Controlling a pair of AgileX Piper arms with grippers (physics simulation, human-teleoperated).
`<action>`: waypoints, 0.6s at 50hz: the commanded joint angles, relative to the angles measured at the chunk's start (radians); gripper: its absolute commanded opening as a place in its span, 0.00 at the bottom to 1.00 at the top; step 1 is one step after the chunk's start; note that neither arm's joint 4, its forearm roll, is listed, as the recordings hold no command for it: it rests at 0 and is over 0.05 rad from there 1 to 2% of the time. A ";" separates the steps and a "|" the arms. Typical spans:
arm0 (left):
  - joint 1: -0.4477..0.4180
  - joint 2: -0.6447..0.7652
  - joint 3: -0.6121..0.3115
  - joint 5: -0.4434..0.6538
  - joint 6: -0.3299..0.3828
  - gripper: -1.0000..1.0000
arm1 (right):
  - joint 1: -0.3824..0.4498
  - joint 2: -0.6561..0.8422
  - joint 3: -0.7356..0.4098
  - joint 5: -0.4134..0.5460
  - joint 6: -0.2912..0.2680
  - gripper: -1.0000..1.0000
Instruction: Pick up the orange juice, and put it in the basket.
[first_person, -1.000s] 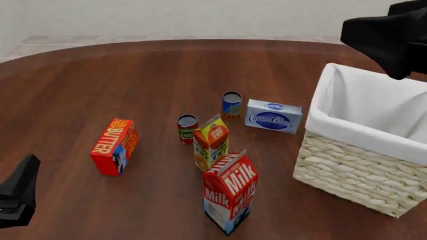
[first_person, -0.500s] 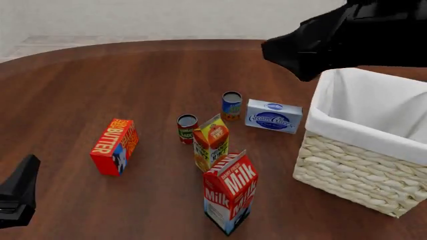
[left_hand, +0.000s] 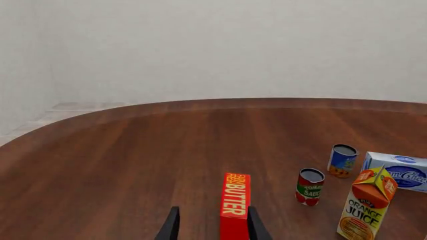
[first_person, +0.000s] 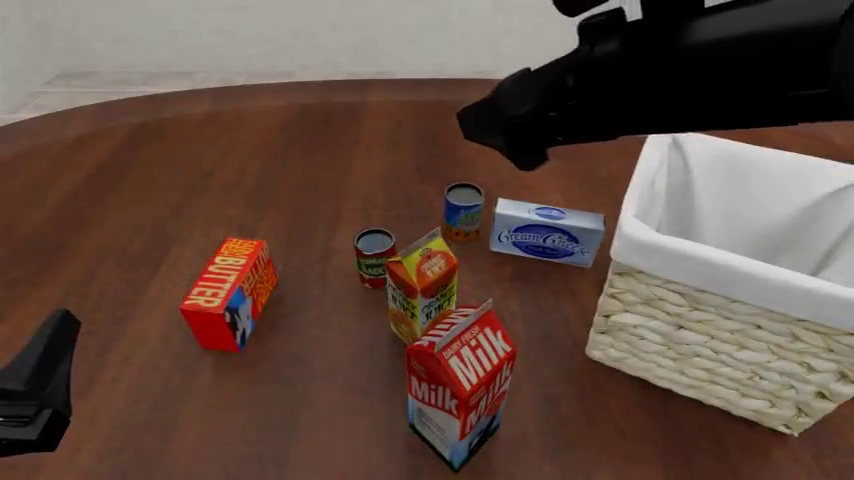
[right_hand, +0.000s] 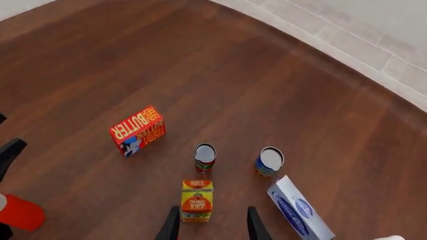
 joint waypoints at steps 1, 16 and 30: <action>0.000 0.000 0.000 0.000 0.000 1.00 | 0.018 0.049 -0.006 -0.025 0.029 1.00; 0.000 0.000 0.000 0.000 0.000 1.00 | 0.036 0.092 0.017 -0.062 0.048 1.00; 0.000 0.000 0.000 0.000 0.000 1.00 | 0.029 0.129 0.054 -0.103 0.053 1.00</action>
